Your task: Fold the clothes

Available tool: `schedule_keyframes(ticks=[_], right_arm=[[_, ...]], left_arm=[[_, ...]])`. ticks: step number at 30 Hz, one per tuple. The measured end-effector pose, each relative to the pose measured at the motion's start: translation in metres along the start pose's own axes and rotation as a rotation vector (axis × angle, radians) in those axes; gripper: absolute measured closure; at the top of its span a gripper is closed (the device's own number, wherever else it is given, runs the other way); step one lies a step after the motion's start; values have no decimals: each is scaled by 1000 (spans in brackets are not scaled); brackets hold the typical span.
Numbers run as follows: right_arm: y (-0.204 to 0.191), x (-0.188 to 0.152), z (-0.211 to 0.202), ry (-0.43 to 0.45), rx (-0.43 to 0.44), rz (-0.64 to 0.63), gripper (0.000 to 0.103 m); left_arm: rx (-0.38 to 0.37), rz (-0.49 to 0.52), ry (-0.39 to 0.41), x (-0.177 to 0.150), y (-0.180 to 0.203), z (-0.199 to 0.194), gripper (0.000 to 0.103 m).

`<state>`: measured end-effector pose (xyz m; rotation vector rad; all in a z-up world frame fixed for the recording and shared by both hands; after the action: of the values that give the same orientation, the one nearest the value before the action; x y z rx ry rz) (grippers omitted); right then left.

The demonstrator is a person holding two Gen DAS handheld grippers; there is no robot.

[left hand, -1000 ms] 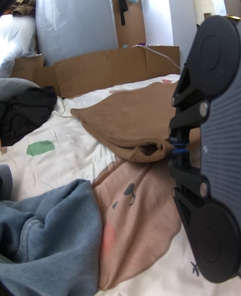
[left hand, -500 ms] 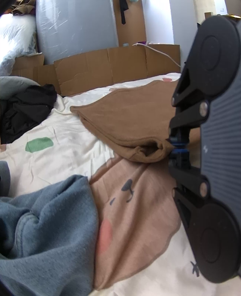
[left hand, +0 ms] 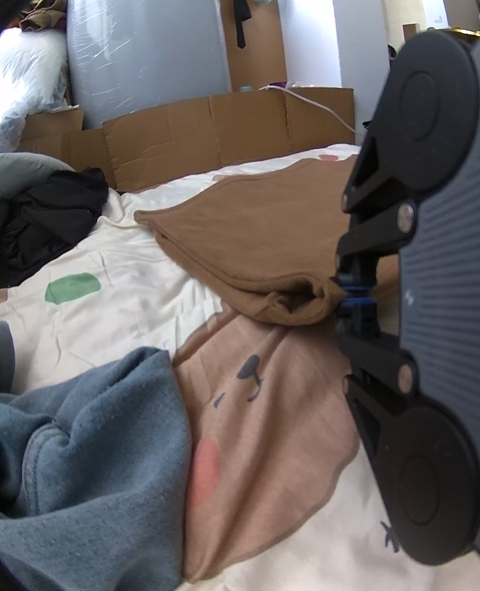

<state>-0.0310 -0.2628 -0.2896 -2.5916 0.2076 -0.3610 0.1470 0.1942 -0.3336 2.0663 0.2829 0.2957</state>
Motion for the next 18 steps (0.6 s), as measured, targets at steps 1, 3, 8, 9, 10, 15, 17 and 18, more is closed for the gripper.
schedule_keyframes(ticks=[1, 3, 8, 9, 10, 15, 17, 18], right_arm=[[-2, -6, 3, -17, 0, -2, 77], [-4, -15, 9, -47, -4, -4, 77], [-12, -34, 23, -104, -24, -28, 76], [-14, -37, 25, -114, -27, -32, 76], [-15, -39, 27, -125, -33, -38, 78], [-18, -38, 30, -133, -56, -67, 86], [-19, -33, 31, -123, -61, -77, 86], [-19, -31, 31, -118, -63, -81, 86]], left_arm=[[0, 2, -2, 1, 0, 0, 99], [0, 3, -3, 1, -1, 0, 99], [0, 4, -7, -1, -2, 0, 99], [-1, 4, -6, -1, -2, 0, 99], [-1, 4, -6, -1, -3, 0, 99], [0, -2, -4, -2, -3, 0, 99], [0, -5, -4, -2, -4, 0, 99], [0, -4, -5, -2, -5, 0, 99]])
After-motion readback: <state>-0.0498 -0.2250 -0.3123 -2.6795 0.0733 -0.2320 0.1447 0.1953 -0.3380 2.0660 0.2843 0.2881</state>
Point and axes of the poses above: each gripper's, at about its wrist camera, not at the fingertips, and z roughly the way its jaws point, y to its right, x to its top, the point moved 5 cm from there along z, roughly the way its jaws point, and after that the axes turned 11 degrees about -x, right-handed, at the moved point
